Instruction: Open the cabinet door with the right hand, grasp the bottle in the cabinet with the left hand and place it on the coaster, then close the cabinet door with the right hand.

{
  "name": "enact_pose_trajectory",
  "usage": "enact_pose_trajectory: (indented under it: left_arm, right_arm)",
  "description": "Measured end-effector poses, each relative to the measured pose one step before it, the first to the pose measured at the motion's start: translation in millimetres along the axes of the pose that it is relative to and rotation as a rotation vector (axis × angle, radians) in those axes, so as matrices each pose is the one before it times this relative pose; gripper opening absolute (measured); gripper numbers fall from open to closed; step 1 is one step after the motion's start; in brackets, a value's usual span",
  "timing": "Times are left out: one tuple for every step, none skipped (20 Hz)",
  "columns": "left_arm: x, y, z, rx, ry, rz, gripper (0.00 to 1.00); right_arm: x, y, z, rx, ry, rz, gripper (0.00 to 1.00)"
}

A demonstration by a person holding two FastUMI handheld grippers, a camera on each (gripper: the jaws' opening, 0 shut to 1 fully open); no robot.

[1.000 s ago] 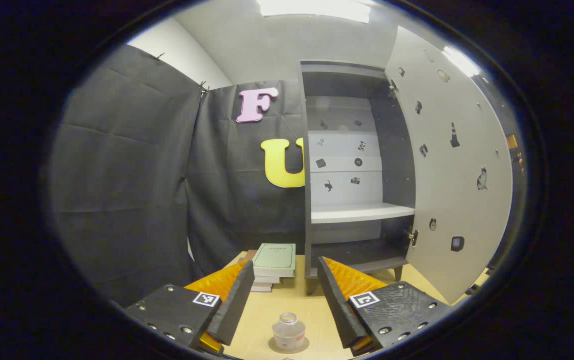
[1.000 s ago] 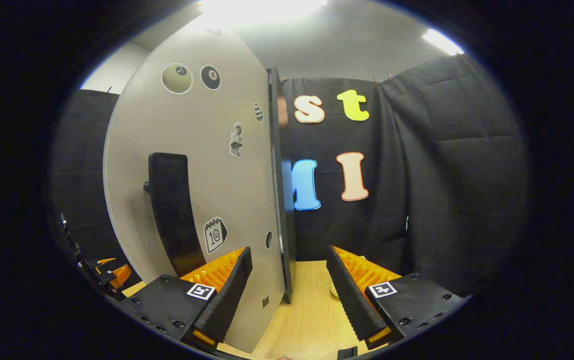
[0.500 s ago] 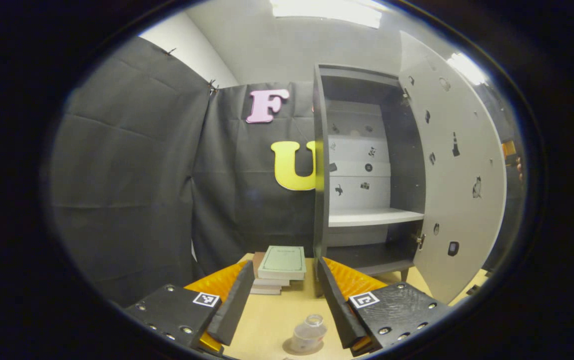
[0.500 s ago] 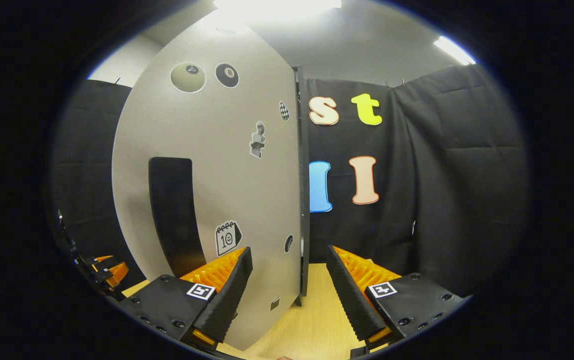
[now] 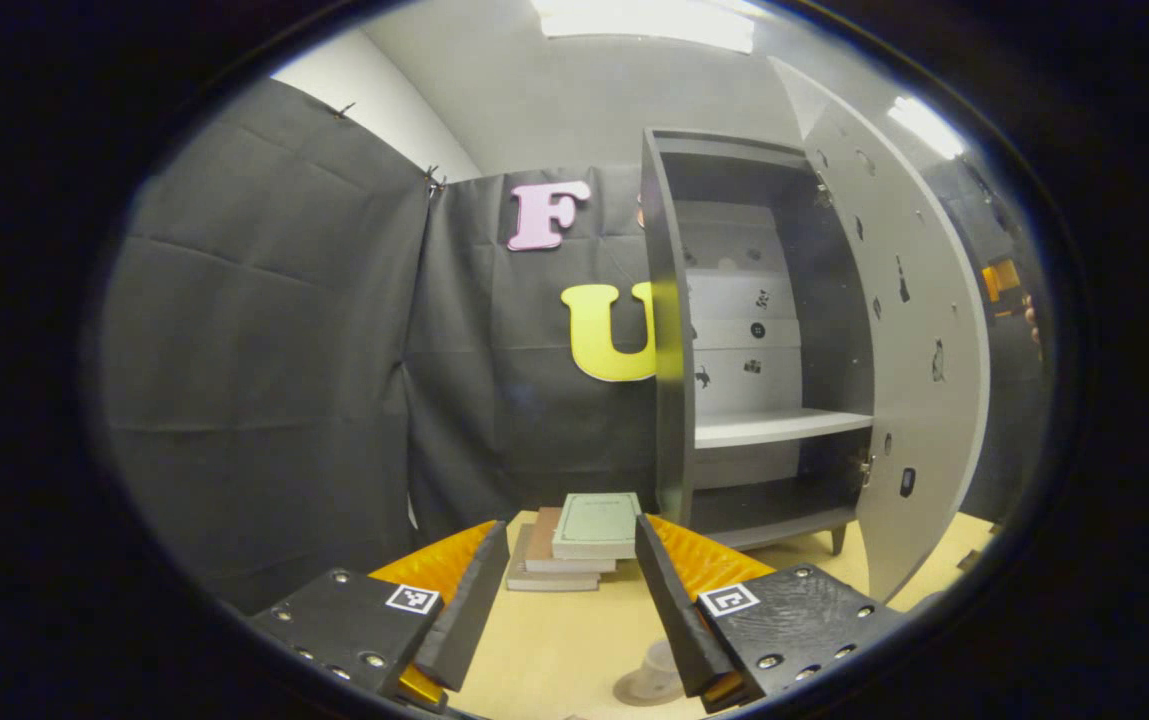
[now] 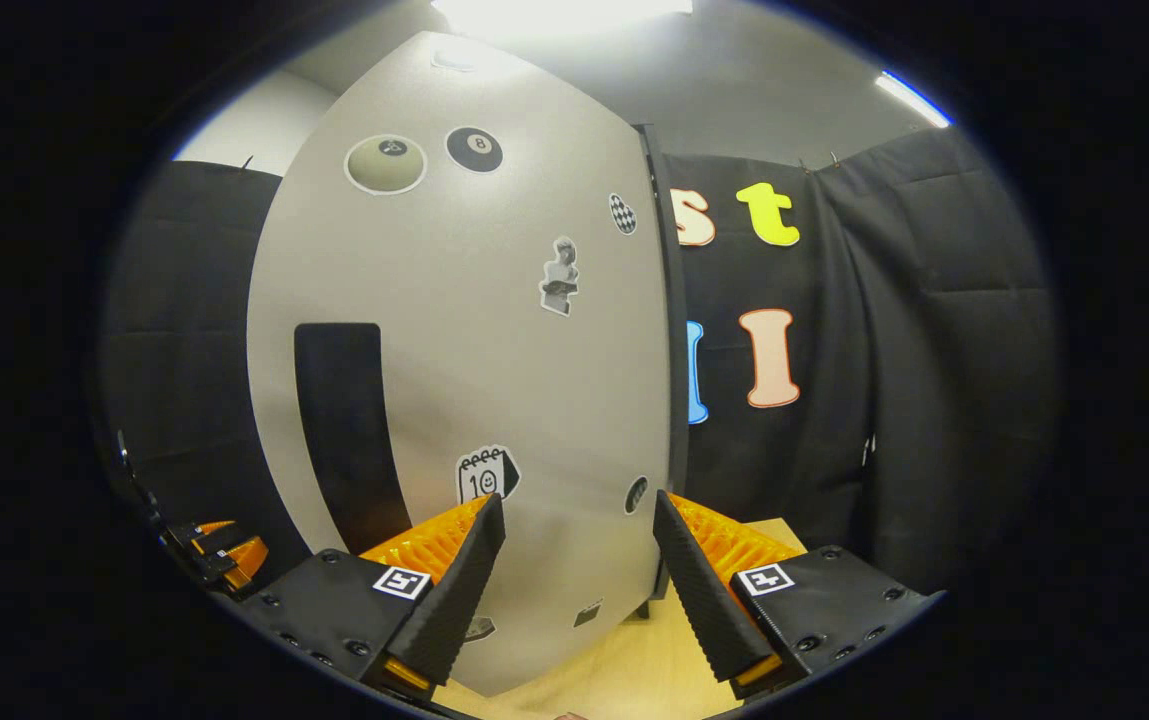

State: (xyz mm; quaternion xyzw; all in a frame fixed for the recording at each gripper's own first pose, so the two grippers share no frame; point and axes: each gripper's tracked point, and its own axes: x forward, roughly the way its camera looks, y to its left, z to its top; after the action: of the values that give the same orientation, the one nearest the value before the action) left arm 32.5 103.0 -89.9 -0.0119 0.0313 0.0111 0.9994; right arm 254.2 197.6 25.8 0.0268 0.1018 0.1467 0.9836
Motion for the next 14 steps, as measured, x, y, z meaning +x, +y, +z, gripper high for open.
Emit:
enact_pose_trajectory:
  left_arm:
    - [-1.03, 6.89, -1.7, 0.00124, 0.00227, 0.00791, 0.75]
    - [-0.43, 9.08, -3.13, 0.0006, 0.00197, 0.0101, 0.75]
    - [-1.14, 8.4, -2.84, -0.0005, 0.00538, 0.01192, 0.76]
    - [0.81, 8.39, -2.92, -0.00327, 0.00594, 0.01281, 0.76]
    - [-0.65, 8.3, -2.9, -0.0053, 0.00494, 0.01156, 0.76]
    - [-0.85, 7.8, -3.1, -0.00509, 0.00453, 0.01161, 0.76]
    - [-0.7, 7.94, -2.43, -0.00354, 0.00454, 0.01211, 0.75]
    - [-1.25, 7.9, -2.79, -0.00127, 0.0055, 0.01264, 0.75]
    - [-2.04, 6.52, -2.28, -0.00029, 0.00415, 0.01276, 0.76]
    - [-1.58, 7.82, -0.93, -0.00093, 0.00185, 0.01287, 0.75]
    - [-1.52, 6.26, -0.54, -0.00213, 0.00347, 0.01099, 0.76]
    - [1.27, 2.54, -5.03, -0.00212, 0.00583, 0.0133, 0.75]
    - [-0.48, 7.59, -3.02, -0.00325, 0.00544, 0.01225, 0.75]
    - [-3.64, 9.57, -1.37, -0.00313, 0.00512, 0.01292, 0.78]
  right_arm:
    - [6.86, 7.96, 0.31, 0.01333, -0.00516, 0.01306, 0.95]
    - [6.66, 7.44, 0.64, 0.01181, -0.0038, 0.01365, 0.95]
    - [5.37, 9.34, 0.01, 0.01171, -0.00264, 0.01583, 0.95]
    - [4.51, 8.87, 0.2, 0.01127, -0.00226, 0.01761, 0.96]
    - [7.31, 8.48, -0.31, 0.0089, -0.00269, 0.01791, 0.96]
    - [8.07, 8.24, 0.06, 0.00468, -0.00004, 0.01554, 0.96]
    - [8.07, 6.7, -1.37, 0.00147, 0.00163, 0.01133, 0.95]
    - [8.77, 6.32, -1.84, 0.00006, 0.00548, 0.00942, 0.95]
    - [8.99, 5.97, -1.29, -0.00097, 0.00335, 0.00913, 0.96]
    - [9.46, 6.67, -0.88, -0.00254, 0.00235, 0.00985, 0.95]
    - [10.4, 7.34, -1.73, -0.00527, 0.0047, 0.00845, 0.95]
    - [9.0, 5.74, -0.53, -0.01002, 0.00393, 0.0022, 0.95]
    - [10.17, 4.11, -0.04, -0.01543, 0.00207, -0.00248, 0.96]
    - [8.05, 1.87, 1.4, -0.0135, -0.00086, -0.00274, 0.96]
